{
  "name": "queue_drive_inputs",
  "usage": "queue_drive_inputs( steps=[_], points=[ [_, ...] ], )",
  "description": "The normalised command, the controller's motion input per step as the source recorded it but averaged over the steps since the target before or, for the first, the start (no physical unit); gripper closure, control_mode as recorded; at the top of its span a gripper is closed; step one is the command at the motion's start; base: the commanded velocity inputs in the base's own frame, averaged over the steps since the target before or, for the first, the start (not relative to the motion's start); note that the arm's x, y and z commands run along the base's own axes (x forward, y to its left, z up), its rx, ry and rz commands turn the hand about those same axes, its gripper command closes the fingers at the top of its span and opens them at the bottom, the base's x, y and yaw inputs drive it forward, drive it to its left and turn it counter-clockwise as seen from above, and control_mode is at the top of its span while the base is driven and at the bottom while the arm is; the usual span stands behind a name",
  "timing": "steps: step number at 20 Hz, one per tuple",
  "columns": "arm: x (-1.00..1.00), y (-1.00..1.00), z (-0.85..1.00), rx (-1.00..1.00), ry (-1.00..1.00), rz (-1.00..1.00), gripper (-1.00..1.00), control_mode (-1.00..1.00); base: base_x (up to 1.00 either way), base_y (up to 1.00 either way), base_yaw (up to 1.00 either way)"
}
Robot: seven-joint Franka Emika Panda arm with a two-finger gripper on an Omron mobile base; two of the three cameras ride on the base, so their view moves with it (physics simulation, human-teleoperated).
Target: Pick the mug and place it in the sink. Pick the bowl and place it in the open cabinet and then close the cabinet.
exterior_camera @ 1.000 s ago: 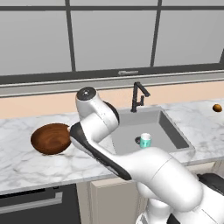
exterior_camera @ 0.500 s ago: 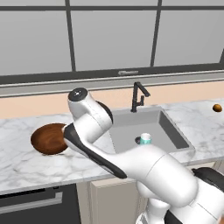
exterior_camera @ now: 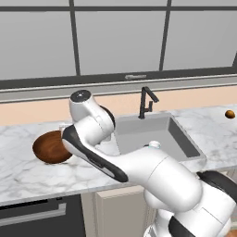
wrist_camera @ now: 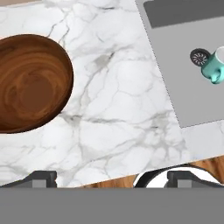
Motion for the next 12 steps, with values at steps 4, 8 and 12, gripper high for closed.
queue_drive_inputs(
  steps=[4,8,12],
  points=[
    [0.0,0.0,-0.15,0.16,0.0,0.0,-1.0,-1.0,0.0,0.0,0.0],
    [0.01,0.0,-0.2,0.13,0.0,0.0,-1.0,-1.0,0.0,0.0,0.0],
    [0.09,0.0,-0.22,0.11,0.01,0.0,-1.0,-1.0,0.0,0.0,0.0]
  ],
)
